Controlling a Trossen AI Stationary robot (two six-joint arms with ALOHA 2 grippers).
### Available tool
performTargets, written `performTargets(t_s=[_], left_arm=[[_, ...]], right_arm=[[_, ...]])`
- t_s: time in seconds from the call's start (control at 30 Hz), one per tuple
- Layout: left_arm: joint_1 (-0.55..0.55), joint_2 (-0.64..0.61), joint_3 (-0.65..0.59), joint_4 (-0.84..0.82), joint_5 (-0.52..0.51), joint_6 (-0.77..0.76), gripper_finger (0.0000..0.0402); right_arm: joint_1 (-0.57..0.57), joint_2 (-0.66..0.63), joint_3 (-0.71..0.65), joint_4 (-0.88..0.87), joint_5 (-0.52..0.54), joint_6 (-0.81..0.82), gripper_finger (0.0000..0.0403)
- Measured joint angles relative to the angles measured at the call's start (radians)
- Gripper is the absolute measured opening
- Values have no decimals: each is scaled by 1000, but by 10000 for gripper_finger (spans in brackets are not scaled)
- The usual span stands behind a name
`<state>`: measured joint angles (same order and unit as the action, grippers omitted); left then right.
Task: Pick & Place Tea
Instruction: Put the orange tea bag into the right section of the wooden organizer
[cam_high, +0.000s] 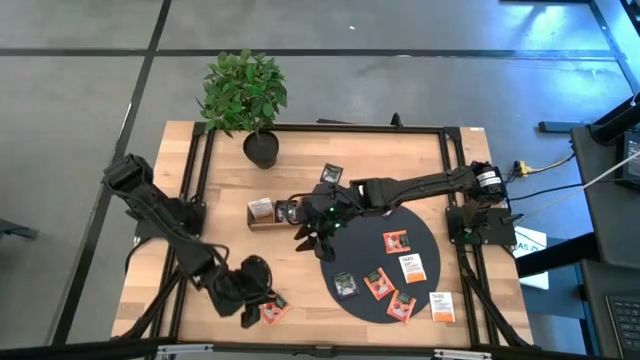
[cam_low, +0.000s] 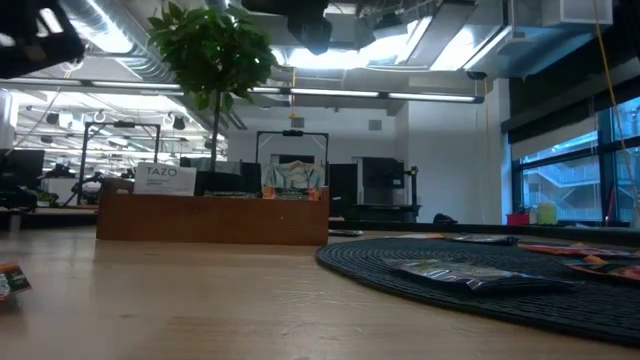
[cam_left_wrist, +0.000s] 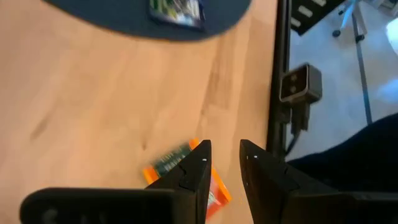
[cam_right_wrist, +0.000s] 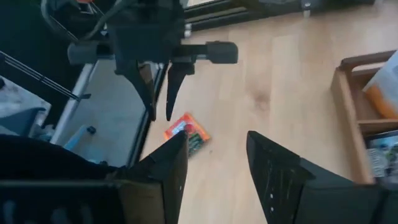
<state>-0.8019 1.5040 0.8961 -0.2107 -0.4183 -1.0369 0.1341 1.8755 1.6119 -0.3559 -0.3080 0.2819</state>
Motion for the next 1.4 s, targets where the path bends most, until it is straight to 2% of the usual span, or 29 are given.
performTargets(t_s=[0.13,0.23,0.37,0.6,0.77,0.9,1.17,1.4], left_arm=[[-9,46,27,-2,18,-16,82],[-8,71,32,-2,32,-24,81],[-6,122,32,-3,106,-32,78],[-6,195,32,-2,213,-66,77],[-9,229,31,-5,234,-79,80],[-9,257,31,-3,234,-80,81],[-9,309,36,10,238,-87,78],[-4,316,34,2,184,-66,77]], right_arm=[[16,37,0,2,-2,15,165],[27,88,0,9,-49,83,165],[40,158,0,55,-143,156,165],[66,241,0,141,-157,243,165],[85,297,0,193,-146,342,169],[94,334,0,238,-146,448,193],[129,378,1,317,-7,522,243],[156,380,0,314,1,580,240]])
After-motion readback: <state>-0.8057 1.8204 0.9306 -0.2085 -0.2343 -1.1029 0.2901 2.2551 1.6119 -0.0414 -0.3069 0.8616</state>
